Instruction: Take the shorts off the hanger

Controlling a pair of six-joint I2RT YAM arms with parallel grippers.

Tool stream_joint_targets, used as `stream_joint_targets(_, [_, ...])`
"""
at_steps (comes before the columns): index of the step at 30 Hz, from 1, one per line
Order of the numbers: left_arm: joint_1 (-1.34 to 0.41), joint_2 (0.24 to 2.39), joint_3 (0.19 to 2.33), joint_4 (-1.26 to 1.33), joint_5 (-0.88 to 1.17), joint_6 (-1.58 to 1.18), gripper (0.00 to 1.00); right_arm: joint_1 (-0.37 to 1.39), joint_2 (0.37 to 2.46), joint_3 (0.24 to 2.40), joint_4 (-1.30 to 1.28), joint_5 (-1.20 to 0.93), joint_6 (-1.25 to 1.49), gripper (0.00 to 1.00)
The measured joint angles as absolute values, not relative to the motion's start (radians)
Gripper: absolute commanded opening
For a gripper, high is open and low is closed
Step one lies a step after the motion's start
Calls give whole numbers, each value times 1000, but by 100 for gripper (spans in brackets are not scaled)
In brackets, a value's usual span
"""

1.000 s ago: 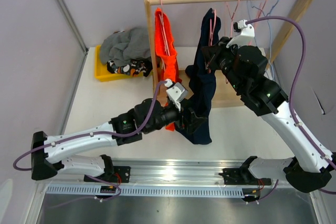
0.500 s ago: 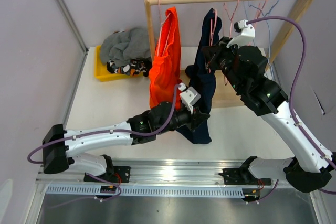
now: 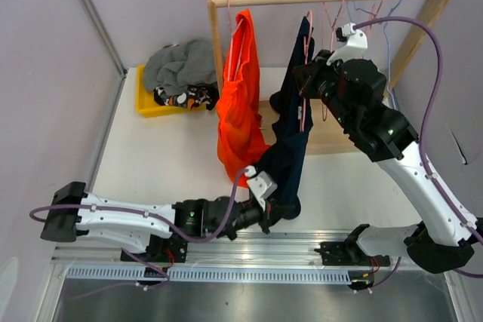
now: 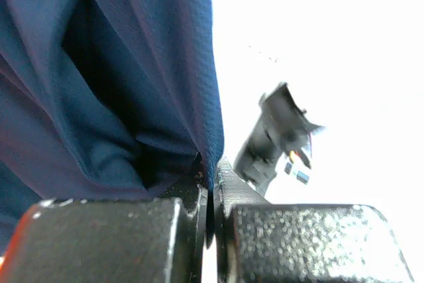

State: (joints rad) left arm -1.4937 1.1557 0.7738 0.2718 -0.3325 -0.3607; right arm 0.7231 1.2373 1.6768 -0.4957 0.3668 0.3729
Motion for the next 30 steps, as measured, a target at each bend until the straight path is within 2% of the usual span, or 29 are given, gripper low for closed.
stream_joint_targets(6, [-1661, 1148, 680, 303, -508, -448, 0, 670, 1285, 1776, -581, 323, 373, 0])
stream_joint_targets(15, [-1683, 1215, 739, 205, -607, -427, 0, 648, 1219, 1713, -603, 305, 422, 0])
stream_joint_targets(22, [-1526, 1274, 944, 103, -576, -336, 0, 702, 1023, 1526, -633, 301, 543, 0])
stream_joint_targets(30, [-1227, 1393, 1255, -44, -508, -246, 0, 771, 868, 1503, -767, 237, 661, 0])
